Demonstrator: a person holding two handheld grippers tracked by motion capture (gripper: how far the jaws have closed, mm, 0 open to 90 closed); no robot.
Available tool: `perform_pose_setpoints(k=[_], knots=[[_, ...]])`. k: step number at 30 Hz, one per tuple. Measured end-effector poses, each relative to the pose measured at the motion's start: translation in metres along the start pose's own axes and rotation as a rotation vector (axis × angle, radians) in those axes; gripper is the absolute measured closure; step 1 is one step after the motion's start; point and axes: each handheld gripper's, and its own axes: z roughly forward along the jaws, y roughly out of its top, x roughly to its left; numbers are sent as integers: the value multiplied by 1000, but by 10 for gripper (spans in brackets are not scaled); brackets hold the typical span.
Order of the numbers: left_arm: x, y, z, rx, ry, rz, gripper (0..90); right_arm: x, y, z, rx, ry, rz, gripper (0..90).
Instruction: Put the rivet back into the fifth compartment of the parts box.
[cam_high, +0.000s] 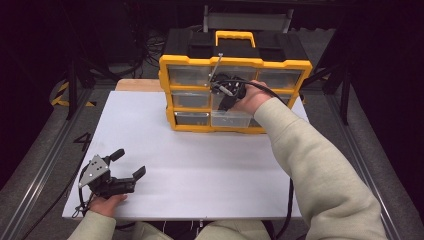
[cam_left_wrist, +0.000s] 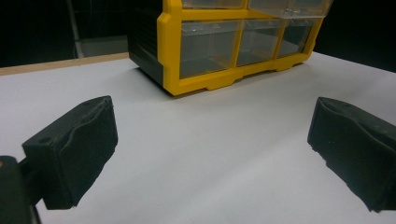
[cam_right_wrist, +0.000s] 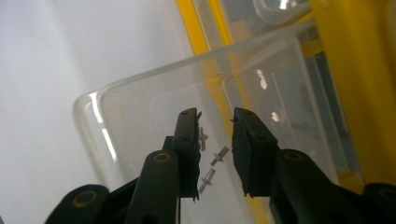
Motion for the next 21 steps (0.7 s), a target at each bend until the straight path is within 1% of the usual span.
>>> perform_pose_setpoints(k=[2, 3, 5, 7, 8, 10, 11, 12, 13, 14, 15, 18, 19, 20, 21], knots=[[0, 0, -1, 2, 0, 3, 25, 1, -4, -8, -29, -15, 13, 670], [-1, 0, -1, -2, 2, 3, 25, 2, -7, -13, -49, -29, 10, 657], [-1, 1, -2, -4, 4, 2, 26, 4, -11, -22, -75, -55, 21, 621], [-1, 1, -2, 4, 3, 7, 26, 7, -18, -34, -126, -85, 29, 569], [-1, 0, 0, 3, 2, 7, 26, 9, -22, -38, -150, -89, 37, 539], [-1, 0, 1, 12, 3, 9, 25, 14, -31, -47, -186, -93, 57, 446], [-1, 0, 1, 18, 1, 13, 26, 17, -37, -51, -217, -113, 61, 362], [-1, 0, 1, 18, 1, 13, 26, 17, -37, -51, -217, -113, 61, 362], [-1, 0, 2, 14, 5, 11, 26, 20, -43, -55, -249, -131, 63, 320], [-1, 0, 2, 16, 7, 12, 26, 26, -56, -61, -322, -131, 71, 257], [-1, 0, 2, 18, 6, 14, 26, 28, -63, -63, -354, -133, 78, 210], [-1, 0, 2, 15, 10, 18, 26, 33, -83, -65, -445, -125, 90, 138], [-1, 0, 2, 12, 12, 17, 26, 36, -90, -65, -473, -128, 98, 111], [-1, 0, 3, 13, 12, 16, 26, 39, -97, -64, -507, -136, 95, 91], [-1, 0, 3, 11, 12, 14, 26, 41, -102, -64, -529, -137, 95, 78]])
